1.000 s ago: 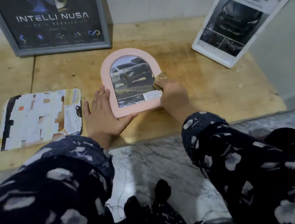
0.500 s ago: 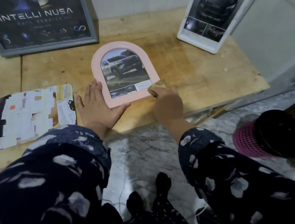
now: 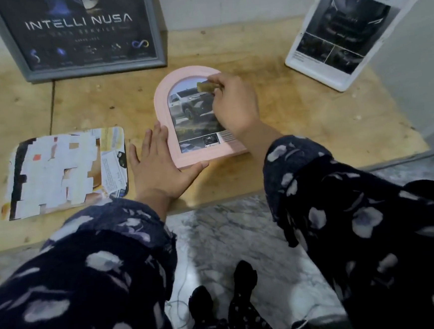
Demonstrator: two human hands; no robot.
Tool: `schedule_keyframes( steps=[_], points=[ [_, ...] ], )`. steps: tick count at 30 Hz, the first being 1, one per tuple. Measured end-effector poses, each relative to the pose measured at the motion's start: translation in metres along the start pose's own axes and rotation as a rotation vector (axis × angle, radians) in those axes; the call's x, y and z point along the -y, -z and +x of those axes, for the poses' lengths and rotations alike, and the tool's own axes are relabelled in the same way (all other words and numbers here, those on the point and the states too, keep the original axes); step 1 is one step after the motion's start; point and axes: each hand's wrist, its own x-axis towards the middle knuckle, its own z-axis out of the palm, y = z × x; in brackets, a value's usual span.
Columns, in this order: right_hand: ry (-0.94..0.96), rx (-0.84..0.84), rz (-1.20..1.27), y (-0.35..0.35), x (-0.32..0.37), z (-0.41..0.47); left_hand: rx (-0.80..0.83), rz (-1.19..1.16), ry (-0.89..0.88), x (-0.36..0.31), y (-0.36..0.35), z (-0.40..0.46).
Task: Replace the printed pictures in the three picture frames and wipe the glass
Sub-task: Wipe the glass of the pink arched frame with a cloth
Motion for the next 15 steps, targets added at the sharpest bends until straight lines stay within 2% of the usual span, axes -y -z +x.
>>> schedule_keyframes(
  steps=[6,9,15],
  points=[
    [0.075,0.098,-0.140,-0.035,0.010,0.059,0.022,-0.016,0.003,0.004,0.001,0.005],
    [0.123,0.196,-0.265,-0.057,0.012,0.064,0.022,-0.012,-0.004,0.004,0.000,0.007],
    [0.303,0.219,-0.478,-0.079,0.009,0.055,0.042,-0.011,-0.002,0.003,0.001,0.007]
  ],
)
